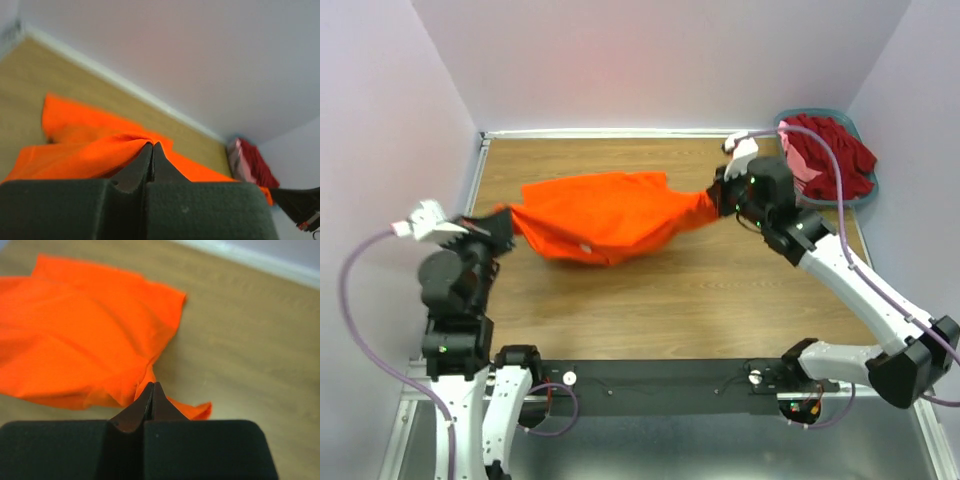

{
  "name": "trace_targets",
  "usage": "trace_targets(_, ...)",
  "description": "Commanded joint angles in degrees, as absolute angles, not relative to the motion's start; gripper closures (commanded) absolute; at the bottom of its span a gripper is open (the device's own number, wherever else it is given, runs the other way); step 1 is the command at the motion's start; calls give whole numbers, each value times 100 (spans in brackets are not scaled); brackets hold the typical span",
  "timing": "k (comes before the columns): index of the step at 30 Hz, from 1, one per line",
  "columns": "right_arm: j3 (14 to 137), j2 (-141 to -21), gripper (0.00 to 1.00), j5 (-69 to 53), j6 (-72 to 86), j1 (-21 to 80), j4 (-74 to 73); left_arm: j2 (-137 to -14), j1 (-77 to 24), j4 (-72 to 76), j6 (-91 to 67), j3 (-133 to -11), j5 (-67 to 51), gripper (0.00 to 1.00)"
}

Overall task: Fold and stack the t-shirts
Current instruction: Flatten the tshirt out

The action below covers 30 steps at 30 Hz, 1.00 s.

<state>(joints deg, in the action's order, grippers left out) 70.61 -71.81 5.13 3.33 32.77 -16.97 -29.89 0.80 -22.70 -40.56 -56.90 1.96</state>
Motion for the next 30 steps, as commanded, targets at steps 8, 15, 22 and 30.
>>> trace_targets(8,4342,-6565,99,-300,2370,3252,-2951,-1150,44,-4209,-5335,-3066,-1977,100)
trace_targets(15,4542,-6820,38,1000,3304,3252,-3734,-1810,44,-4956,-4361,-3917,-1996,7)
trace_targets(22,5054,-6460,31,897,3497,3261,-4157,-3020,44,-5274,-2963,-5623,-1178,1)
trace_targets(30,4588,-6038,38,27,3982,3305,-4008,-5042,-148,-3026,-2628,-5677,-1213,22)
